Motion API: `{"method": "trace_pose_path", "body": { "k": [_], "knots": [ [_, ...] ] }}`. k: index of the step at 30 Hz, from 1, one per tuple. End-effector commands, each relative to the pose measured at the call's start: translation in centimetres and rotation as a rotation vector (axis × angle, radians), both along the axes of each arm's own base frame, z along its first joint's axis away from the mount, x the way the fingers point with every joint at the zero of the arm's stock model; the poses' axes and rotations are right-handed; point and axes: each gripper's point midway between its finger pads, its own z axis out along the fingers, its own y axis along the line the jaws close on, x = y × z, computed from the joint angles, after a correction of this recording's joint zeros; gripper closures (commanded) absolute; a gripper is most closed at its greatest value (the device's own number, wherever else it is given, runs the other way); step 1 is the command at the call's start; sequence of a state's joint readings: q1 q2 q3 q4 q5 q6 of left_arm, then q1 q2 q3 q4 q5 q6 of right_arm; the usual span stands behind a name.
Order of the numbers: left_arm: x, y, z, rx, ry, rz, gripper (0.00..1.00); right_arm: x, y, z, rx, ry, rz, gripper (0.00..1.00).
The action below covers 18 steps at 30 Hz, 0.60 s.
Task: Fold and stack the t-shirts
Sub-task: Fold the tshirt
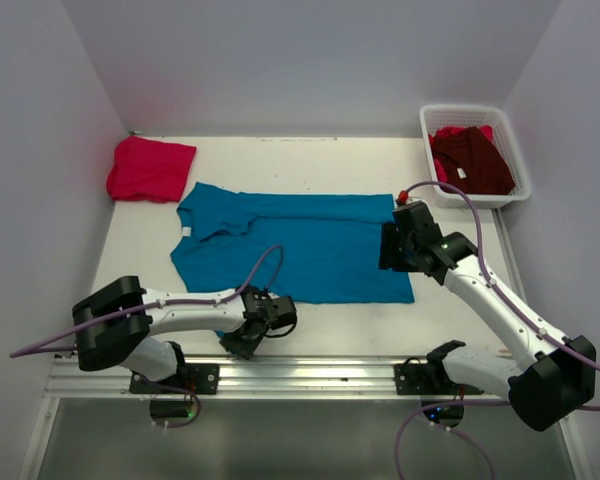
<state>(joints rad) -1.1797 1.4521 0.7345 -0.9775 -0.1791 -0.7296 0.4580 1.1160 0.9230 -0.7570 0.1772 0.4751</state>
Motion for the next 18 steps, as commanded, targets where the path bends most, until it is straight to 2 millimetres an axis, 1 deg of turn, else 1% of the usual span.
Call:
{"method": "trace_pose_path", "body": {
  "k": [1, 2, 3, 5, 6, 8, 9, 11, 14, 15, 17, 18],
  "knots": [
    [0.3, -1.2, 0.0, -0.029, 0.001, -0.030, 0.66, -0.1, -0.6, 0.6, -0.018, -0.024, -0.020, 0.50],
    [0.3, -1.2, 0.0, -0.030, 0.001, -0.033, 0.67, -0.2, -0.6, 0.7, -0.016, -0.025, -0.020, 0.52],
    [0.3, -1.3, -0.1, -0.030, 0.001, -0.035, 0.73, -0.2, -0.6, 0.7, -0.018, -0.026, -0.018, 0.55],
    [0.5, -1.3, -0.1, -0.031, -0.007, -0.035, 0.81, -0.2, -0.8, 0.8, -0.019, -0.034, -0.021, 0.59],
    [0.6, -1.4, -0.1, -0.032, -0.010, -0.036, 0.88, -0.2, -0.8, 0.8, -0.020, -0.035, -0.022, 0.62],
    [0.7, -1.3, -0.1, -0.029, -0.019, -0.032, 0.99, -0.2, -1.0, 0.9, -0.026, -0.038, -0.026, 0.66],
    [0.8, -1.3, -0.1, -0.030, -0.025, -0.031, 1.00, -0.2, -1.0, 0.8, -0.029, -0.038, -0.030, 0.68],
    [1.0, -1.4, 0.2, -0.036, -0.041, -0.026, 1.00, -0.2, -1.3, 0.6, -0.037, -0.036, -0.039, 0.69],
    [1.8, -1.8, 1.5, -0.050, -0.088, -0.012, 1.00, -0.2, -1.8, 0.1, -0.062, -0.027, -0.070, 0.71],
    [2.2, -2.3, 2.2, -0.066, -0.108, -0.008, 1.00, -0.2, -1.9, -0.3, -0.067, -0.013, -0.085, 0.72],
    [2.8, -2.1, 3.5, -0.065, -0.149, 0.005, 1.00, -0.4, -2.4, -0.9, -0.091, 0.002, -0.107, 0.74],
    [3.3, -2.7, 4.4, -0.085, -0.171, 0.010, 1.00, -0.4, -2.3, -1.2, -0.088, 0.007, -0.116, 0.76]
  ]
}}
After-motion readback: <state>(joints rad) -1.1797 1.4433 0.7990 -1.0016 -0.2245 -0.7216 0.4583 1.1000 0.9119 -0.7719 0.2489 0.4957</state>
